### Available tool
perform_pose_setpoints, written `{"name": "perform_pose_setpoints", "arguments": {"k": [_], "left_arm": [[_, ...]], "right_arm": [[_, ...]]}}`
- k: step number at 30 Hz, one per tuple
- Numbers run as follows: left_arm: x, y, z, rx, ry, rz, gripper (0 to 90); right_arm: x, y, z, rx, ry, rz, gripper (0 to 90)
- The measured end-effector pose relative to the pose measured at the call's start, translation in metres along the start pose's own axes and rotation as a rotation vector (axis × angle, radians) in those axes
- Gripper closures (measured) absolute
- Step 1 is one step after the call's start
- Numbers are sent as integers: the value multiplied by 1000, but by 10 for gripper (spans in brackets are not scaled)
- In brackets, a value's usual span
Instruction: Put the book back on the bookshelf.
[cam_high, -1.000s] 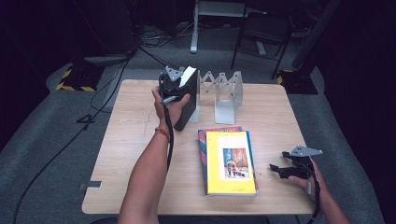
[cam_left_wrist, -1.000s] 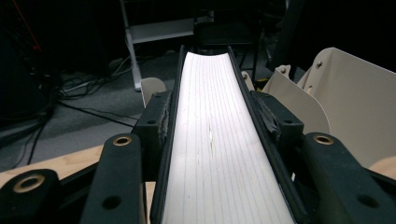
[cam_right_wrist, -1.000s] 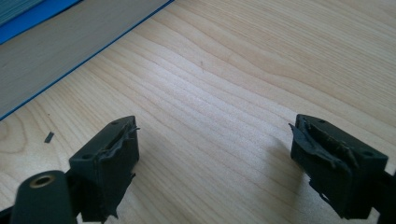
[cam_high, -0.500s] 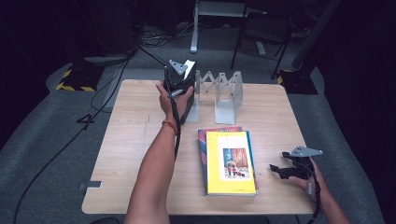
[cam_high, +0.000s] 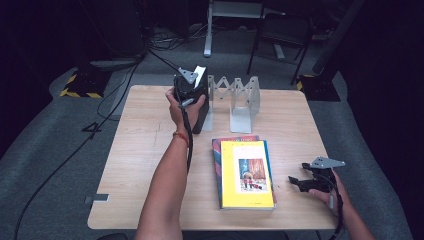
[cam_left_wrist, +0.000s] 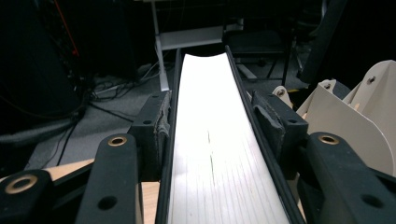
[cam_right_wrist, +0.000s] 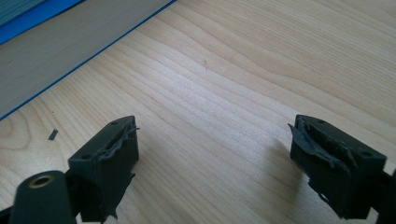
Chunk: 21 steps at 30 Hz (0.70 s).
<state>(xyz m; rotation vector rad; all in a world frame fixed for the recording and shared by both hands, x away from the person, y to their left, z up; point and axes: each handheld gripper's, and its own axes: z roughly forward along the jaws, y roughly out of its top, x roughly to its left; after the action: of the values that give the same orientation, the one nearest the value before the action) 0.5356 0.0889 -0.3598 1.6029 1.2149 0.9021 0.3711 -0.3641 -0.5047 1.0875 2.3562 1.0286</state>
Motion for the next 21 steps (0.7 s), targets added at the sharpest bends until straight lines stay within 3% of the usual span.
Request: {"name": "perform_pose_setpoints", "arguments": {"k": [13, 18, 21], "left_arm": [[-2, 1, -3, 2, -6, 18, 458], [-1, 7, -13, -29, -6, 28, 429], [2, 11, -20, -8, -18, 40, 383]], "right_arm": [[0, 0, 0, 0, 2, 0, 155], [0, 0, 0, 0, 9, -5, 155], [0, 0, 0, 1, 10, -5, 155]]}}
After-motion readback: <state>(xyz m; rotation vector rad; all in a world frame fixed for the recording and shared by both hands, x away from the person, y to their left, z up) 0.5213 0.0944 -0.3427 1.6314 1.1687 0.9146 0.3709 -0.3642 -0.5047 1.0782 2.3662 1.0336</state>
